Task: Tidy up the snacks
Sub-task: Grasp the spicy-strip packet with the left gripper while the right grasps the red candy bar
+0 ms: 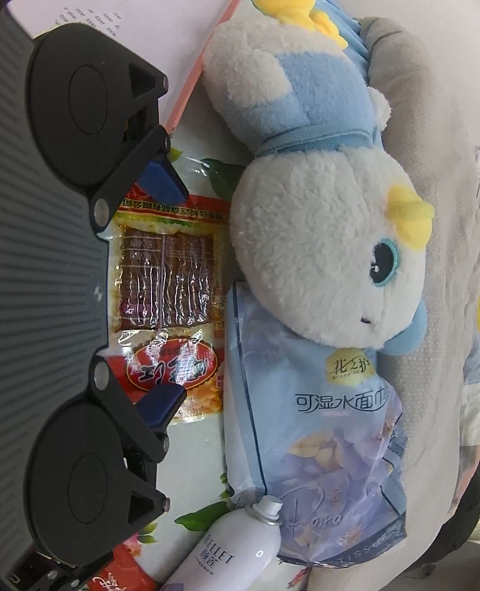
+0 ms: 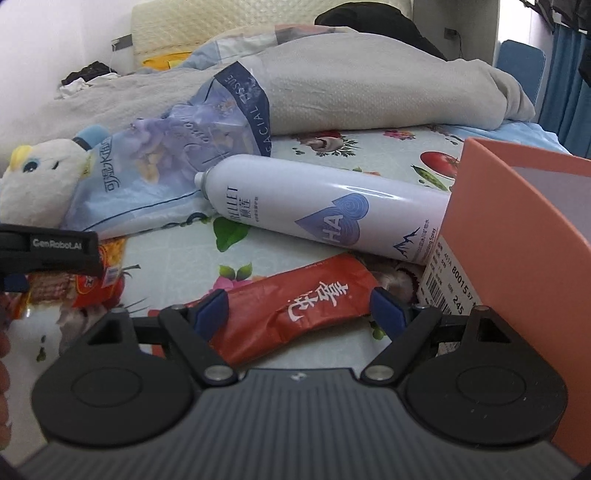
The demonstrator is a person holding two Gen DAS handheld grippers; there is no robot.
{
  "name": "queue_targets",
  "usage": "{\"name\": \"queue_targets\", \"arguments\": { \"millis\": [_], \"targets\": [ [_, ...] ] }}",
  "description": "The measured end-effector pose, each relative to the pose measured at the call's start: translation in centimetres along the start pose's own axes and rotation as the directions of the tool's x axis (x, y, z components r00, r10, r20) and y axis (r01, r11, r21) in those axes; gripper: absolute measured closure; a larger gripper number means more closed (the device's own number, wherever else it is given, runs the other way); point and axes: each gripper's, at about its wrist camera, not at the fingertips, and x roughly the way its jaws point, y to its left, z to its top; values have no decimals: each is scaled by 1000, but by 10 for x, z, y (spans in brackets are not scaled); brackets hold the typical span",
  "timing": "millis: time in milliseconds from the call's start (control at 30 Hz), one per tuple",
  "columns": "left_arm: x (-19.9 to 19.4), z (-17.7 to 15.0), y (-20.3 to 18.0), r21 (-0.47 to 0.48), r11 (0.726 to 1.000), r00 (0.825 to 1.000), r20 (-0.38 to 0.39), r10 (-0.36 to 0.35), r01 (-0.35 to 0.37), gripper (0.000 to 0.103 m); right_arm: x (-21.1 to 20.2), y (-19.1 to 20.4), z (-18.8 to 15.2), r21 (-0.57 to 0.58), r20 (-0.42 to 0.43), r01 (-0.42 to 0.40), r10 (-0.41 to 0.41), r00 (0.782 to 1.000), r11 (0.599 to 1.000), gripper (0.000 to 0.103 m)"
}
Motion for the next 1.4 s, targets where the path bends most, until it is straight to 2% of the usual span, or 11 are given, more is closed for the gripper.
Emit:
{"name": "queue_targets", "arguments": {
  "millis": [133, 233, 300, 367, 500, 567, 767, 1133, 1400],
  "targets": [
    [-1, -1, 0, 23, 1000, 1000, -2, -10, 10, 0, 8, -10, 0, 86, -46, -78, 82, 996, 993, 14],
    [-1, -6, 2, 58, 998, 1000, 15, -25, 24, 1, 9, -10, 1, 78, -55, -91, 95, 994, 993, 13],
    [-2, -7, 2, 57, 998, 1000, 13, -29, 28, 7, 8, -9, 1, 70, -57, -99, 103, 993, 993, 15],
    [-5, -6, 2, 50, 998, 999, 17, -28, 27, 17, 6, -6, 3, 59, -58, -129, 133, 989, 990, 32],
    [-16, -11, 4, 57, 998, 999, 32, -30, 28, 37, 1, 2, 4, 28, -60, -142, 143, 988, 990, 50],
    [-19, -12, 6, 60, 997, 999, 32, -40, 38, 41, -3, 3, 3, 27, -61, -147, 148, 987, 989, 65],
    [-31, -24, 15, 83, 994, 997, 29, -72, 69, 46, -14, 0, -2, 31, -66, -173, 175, 982, 984, 71],
    [-65, -61, 9, 139, 983, 992, 10, -124, 122, 47, -59, -8, -23, -2, -81, -207, 206, 975, 978, 76],
    [-102, -98, 17, 82, 980, 984, -6, -179, 179, 47, -103, -14, -46, -29, -106, -248, 243, 964, 968, 79]
  ]
}}
